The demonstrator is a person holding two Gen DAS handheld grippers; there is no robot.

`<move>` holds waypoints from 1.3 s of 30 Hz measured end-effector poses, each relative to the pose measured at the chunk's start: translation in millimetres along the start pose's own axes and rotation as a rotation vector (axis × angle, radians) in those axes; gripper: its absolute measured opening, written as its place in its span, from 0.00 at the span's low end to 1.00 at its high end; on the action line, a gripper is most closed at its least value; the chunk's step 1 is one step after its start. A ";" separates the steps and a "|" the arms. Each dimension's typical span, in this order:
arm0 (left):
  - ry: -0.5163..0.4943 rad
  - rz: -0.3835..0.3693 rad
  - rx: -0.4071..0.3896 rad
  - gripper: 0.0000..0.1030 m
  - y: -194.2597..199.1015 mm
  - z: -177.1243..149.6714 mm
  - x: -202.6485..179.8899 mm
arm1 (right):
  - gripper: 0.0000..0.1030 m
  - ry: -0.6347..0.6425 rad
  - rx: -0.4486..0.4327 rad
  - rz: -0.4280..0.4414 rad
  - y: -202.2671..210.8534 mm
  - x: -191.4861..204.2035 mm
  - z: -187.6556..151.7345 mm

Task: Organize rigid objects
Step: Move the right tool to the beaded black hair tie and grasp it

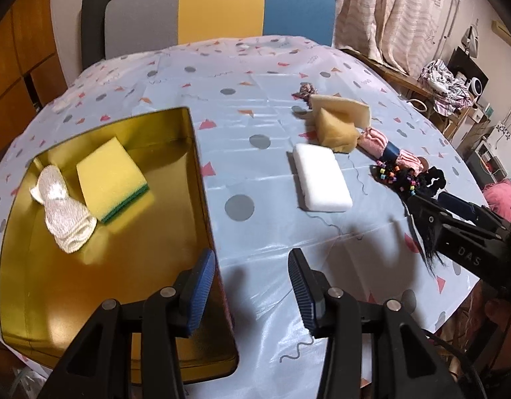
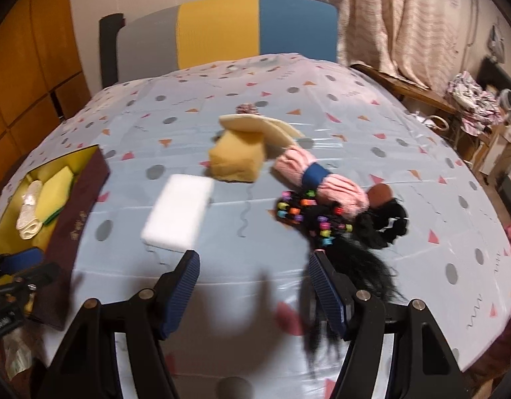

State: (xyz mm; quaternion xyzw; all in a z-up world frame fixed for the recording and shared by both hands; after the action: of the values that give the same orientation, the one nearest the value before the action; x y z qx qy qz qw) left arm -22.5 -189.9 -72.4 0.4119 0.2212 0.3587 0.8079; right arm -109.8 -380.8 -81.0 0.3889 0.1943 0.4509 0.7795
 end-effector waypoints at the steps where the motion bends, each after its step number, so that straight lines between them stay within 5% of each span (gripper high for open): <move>1: -0.007 -0.002 -0.007 0.45 1.7 1.0 -3.1 | 0.69 -0.004 -0.001 -0.013 -1.5 -4.9 -0.3; 12: -0.098 0.010 -0.015 0.45 1.0 8.8 -35.1 | 0.71 -0.054 0.037 -0.093 -29.9 -46.9 -3.0; 25: -0.141 0.068 -0.001 0.45 -7.5 13.9 -49.2 | 0.70 -0.070 0.088 -0.074 -56.5 -53.5 -10.4; 39: -0.141 0.082 0.012 0.45 -14.3 15.0 -50.4 | 0.35 -0.085 0.114 -0.057 -61.7 -58.2 -17.2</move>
State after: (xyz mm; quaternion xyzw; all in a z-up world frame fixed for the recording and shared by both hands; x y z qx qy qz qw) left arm -39.5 -241.7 -72.6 0.4498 0.1487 0.3602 0.8036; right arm -117.1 -441.1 -142.7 0.4458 0.1976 0.3999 0.7761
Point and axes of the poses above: each gripper's, at about its wrist camera, not at the fingertips, and y roughly against the way its jaws point, x to its left, z to its top, the point moved 4 cm from there along -y, roughly the way its jaws point, and after that the axes turned 3 degrees about -y, right-handed, at the moved point
